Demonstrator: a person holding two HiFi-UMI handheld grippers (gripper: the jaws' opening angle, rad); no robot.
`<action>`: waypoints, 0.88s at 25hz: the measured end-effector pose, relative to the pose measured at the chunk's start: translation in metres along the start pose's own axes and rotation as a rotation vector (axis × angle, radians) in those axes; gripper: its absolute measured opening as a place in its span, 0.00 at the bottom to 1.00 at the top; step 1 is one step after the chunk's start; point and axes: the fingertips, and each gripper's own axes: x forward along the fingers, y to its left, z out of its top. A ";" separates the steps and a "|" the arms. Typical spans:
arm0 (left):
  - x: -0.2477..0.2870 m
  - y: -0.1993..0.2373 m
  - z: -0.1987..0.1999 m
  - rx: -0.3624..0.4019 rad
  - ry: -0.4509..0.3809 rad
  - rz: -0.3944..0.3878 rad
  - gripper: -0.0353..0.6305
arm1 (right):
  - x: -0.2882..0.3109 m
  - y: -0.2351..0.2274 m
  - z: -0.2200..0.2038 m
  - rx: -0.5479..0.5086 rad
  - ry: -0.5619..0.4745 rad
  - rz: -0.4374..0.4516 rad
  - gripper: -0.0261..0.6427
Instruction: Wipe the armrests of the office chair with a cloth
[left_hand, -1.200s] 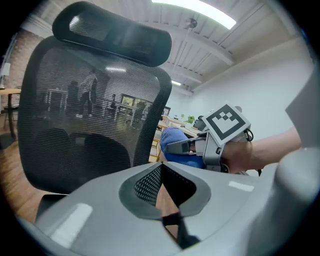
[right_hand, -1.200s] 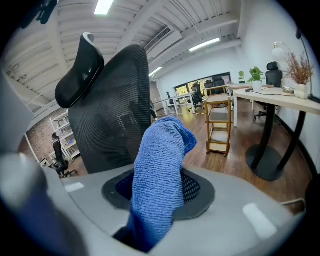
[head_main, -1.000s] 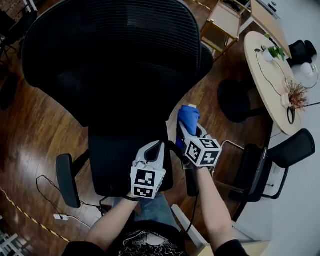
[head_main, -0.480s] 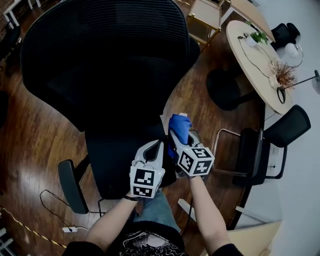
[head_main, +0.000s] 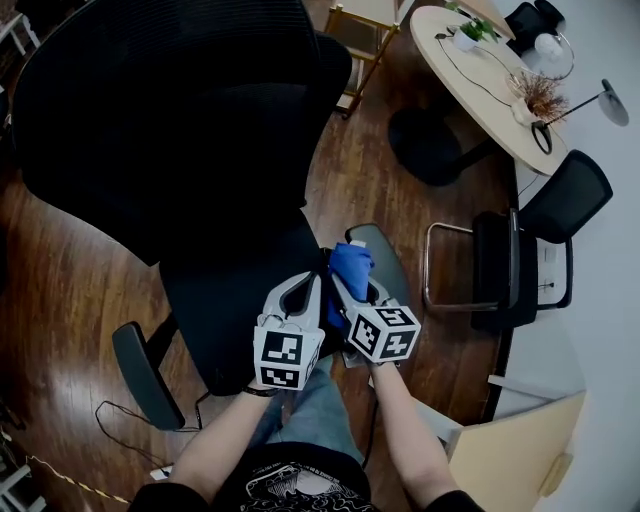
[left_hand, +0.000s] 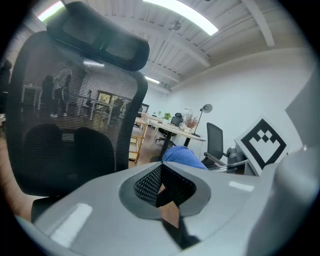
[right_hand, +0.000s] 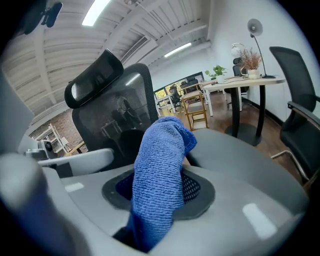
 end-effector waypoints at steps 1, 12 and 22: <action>-0.001 -0.003 -0.003 0.001 0.006 -0.006 0.06 | -0.006 -0.002 -0.006 0.009 -0.001 -0.008 0.25; -0.002 -0.039 -0.032 -0.001 0.018 -0.079 0.06 | -0.061 -0.020 -0.061 -0.002 0.003 -0.077 0.25; 0.011 -0.041 -0.044 -0.023 -0.006 -0.084 0.06 | -0.057 -0.012 -0.068 -0.124 -0.014 -0.049 0.25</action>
